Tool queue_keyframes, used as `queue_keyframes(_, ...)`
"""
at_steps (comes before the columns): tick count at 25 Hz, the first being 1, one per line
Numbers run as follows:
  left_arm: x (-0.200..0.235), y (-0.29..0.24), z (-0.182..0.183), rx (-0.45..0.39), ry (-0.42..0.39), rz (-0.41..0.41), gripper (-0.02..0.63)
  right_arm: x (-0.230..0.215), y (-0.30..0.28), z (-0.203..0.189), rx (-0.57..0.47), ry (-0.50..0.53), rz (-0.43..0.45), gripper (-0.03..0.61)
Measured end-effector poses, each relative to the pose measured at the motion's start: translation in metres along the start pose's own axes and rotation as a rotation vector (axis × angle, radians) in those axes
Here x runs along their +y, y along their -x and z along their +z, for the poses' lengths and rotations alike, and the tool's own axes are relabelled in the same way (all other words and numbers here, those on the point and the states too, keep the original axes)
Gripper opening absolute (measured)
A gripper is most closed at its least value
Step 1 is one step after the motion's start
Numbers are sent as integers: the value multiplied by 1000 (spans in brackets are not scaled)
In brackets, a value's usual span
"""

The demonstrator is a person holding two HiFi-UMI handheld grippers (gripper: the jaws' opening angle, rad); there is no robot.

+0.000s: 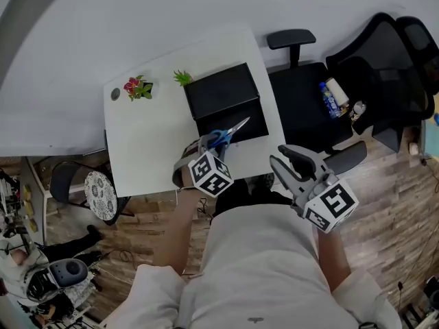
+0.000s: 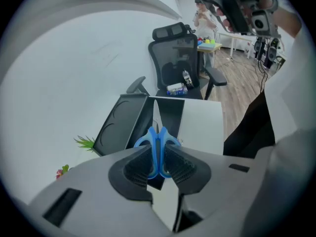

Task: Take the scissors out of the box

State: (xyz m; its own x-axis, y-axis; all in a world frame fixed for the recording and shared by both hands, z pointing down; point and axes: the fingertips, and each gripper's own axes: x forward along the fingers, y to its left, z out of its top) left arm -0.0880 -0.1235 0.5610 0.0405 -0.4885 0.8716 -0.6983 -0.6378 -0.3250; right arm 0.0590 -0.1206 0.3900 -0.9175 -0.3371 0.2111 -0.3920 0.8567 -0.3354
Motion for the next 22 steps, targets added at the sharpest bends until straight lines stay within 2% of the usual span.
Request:
queue_keyframes(4, -2, 25, -1, -25, 60, 54, 95, 7, -8, -5, 4, -8, 61, 110)
queue_keyframes(10, -5, 52, -15, -56, 134, 84, 95, 23, -30, -9, 29, -2, 120, 97)
queue_keyframes(15, -2, 62, -39, -94, 225, 54, 95, 39, -52, -10, 36, -4, 122, 80)
queue_keyframes(22, 6, 87, -61, -240, 341, -30, 95, 74, -70, -16, 9, -39, 63, 30)
